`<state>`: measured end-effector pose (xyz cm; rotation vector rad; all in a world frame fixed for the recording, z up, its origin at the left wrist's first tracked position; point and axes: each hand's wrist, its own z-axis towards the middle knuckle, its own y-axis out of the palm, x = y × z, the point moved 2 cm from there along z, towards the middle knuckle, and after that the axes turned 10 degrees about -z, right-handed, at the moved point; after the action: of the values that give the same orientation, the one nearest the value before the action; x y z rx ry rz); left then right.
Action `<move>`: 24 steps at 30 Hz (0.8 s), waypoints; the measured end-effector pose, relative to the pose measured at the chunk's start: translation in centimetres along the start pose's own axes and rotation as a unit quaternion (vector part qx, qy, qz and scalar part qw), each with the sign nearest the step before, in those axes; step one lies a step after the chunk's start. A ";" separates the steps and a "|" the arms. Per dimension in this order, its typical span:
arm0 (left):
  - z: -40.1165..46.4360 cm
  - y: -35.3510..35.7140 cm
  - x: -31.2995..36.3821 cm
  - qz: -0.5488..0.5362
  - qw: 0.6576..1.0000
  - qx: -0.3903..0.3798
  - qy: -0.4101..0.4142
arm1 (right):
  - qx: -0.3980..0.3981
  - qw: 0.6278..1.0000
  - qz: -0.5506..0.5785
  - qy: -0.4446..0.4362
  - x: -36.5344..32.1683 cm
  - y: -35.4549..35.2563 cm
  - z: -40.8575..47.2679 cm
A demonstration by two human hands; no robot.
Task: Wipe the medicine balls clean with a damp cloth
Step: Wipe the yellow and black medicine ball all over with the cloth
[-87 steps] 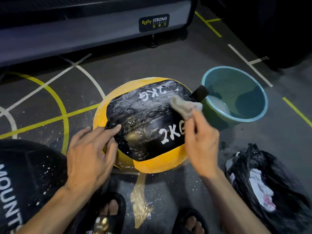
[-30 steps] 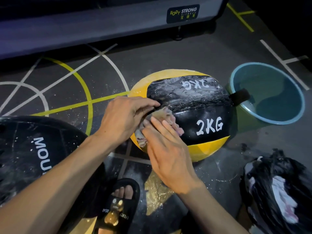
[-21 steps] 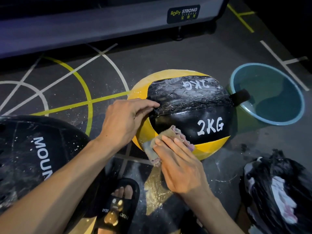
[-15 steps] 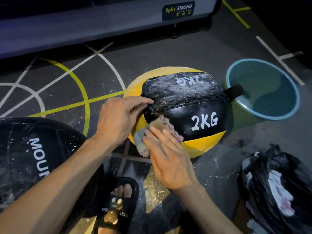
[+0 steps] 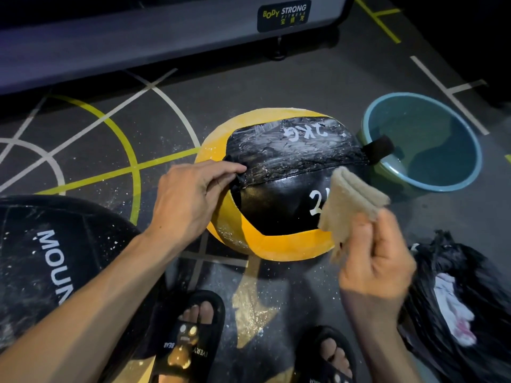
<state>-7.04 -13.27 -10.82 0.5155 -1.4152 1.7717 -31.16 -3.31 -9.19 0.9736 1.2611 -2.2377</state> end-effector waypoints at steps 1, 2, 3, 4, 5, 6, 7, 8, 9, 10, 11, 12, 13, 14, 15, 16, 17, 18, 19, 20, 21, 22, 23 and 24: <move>0.0 0.1 0.1 0.000 1.000 -0.001 0.002 | -0.012 0.999 -0.012 -0.027 0.0 1.2 -0.1; -0.1 0.1 0.2 0.001 1.000 0.001 0.002 | -0.035 0.997 -0.021 -0.068 0.0 2.6 -0.7; 0.0 0.0 0.2 0.002 1.000 0.004 0.000 | -0.069 0.990 -0.027 -0.118 0.1 4.0 -1.8; 0.0 0.0 0.1 0.003 1.000 0.007 -0.002 | -0.112 0.979 -0.032 -0.165 0.1 5.2 -3.0; 0.1 -0.1 0.1 0.005 1.000 0.009 -0.002 | -0.158 0.963 -0.050 -0.210 0.2 6.2 -4.2; 0.1 -0.1 0.1 0.008 1.000 0.008 0.002 | -0.196 0.945 -0.074 -0.250 0.4 6.6 -5.1; 0.1 0.0 0.1 0.010 1.000 0.006 0.008 | -0.216 0.932 -0.092 -0.275 0.6 6.5 -5.7; 0.0 0.1 0.2 0.009 1.000 0.007 0.012 | -0.220 0.932 -0.096 -0.272 0.9 5.9 -5.9; -0.1 0.0 0.1 0.006 1.000 0.014 0.011 | -0.208 0.944 -0.086 -0.242 0.9 4.9 -5.5; -0.2 0.0 0.1 0.003 1.000 0.019 0.007 | -0.177 0.963 -0.068 -0.189 0.7 3.7 -4.7; -0.2 -0.1 0.0 0.000 1.000 0.022 0.004 | -0.134 0.981 -0.053 -0.129 0.7 2.4 -3.7; -0.3 -0.1 -0.1 -0.002 1.000 0.024 0.001 | -0.084 0.993 -0.035 -0.074 0.8 0.9 -2.4; -0.4 -0.1 -0.1 -0.002 1.000 0.027 0.000 | -0.022 0.999 -0.036 -0.028 1.0 -0.4 -1.0; -0.6 -0.1 0.0 -0.001 1.000 0.027 0.002 | 0.035 0.998 -0.049 0.001 1.4 -1.1 0.3; -0.6 0.1 0.1 0.001 1.000 0.024 0.007 | 0.062 0.997 -0.051 0.014 1.7 -1.2 1.1; -0.7 0.4 0.4 0.003 1.000 0.020 0.010 | 0.057 0.997 -0.053 0.007 1.4 -0.6 1.4; -0.8 0.5 0.5 0.006 1.000 0.015 0.011 | 0.025 0.998 -0.058 -0.025 0.6 0.6 0.9; -0.8 0.6 0.5 0.011 1.000 0.013 0.012 | -0.021 0.995 -0.061 -0.075 -0.1 2.0 -0.3; -0.9 0.5 0.4 0.017 1.000 0.016 0.012 | -0.078 0.988 -0.052 -0.125 -0.4 3.5 -2.1; -1.0 0.3 0.1 0.022 1.000 0.020 0.009 | -0.153 0.977 -0.036 -0.145 -0.5 4.8 -3.9; -1.0 0.1 -0.1 0.025 0.999 0.022 0.005 | -0.234 0.963 -0.027 -0.130 -0.4 5.5 -5.4; -1.1 -0.1 -0.2 0.026 1.000 0.018 0.003 | -0.283 0.952 -0.029 -0.109 -0.1 5.7 -6.5; -1.2 -0.1 -0.2 0.025 1.000 0.013 0.003 | -0.290 0.954 -0.019 -0.077 0.0 5.4 -6.8; -1.3 -0.2 -0.3 0.023 1.000 0.010 0.002 | -0.260 0.965 0.005 -0.030 0.2 4.6 -6.3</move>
<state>-6.54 -12.08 -11.29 0.4945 -1.4174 1.8240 -26.04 -0.29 -14.18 0.6992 1.6867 -1.7637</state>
